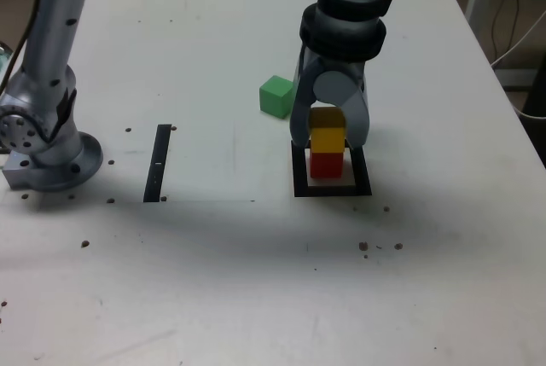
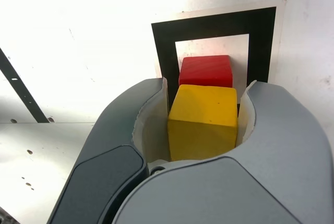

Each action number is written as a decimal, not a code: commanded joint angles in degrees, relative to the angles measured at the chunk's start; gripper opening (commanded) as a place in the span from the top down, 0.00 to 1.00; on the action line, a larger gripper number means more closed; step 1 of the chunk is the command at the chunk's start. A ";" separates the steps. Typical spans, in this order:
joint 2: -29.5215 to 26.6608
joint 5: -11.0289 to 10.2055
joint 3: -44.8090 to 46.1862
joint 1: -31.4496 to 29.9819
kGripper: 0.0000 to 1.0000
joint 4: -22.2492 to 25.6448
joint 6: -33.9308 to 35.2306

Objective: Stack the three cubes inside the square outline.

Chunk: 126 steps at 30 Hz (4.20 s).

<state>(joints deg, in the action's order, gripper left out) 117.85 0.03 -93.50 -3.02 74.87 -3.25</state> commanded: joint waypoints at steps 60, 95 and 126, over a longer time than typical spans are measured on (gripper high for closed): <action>-9.08 -4.67 8.27 11.47 0.01 0.31 -6.40; -5.86 -6.31 12.13 24.40 0.01 -8.23 -40.82; -3.00 -2.89 19.40 25.34 0.08 -16.43 -47.97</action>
<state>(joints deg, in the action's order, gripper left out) 114.51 -2.92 -74.15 22.22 58.58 -51.46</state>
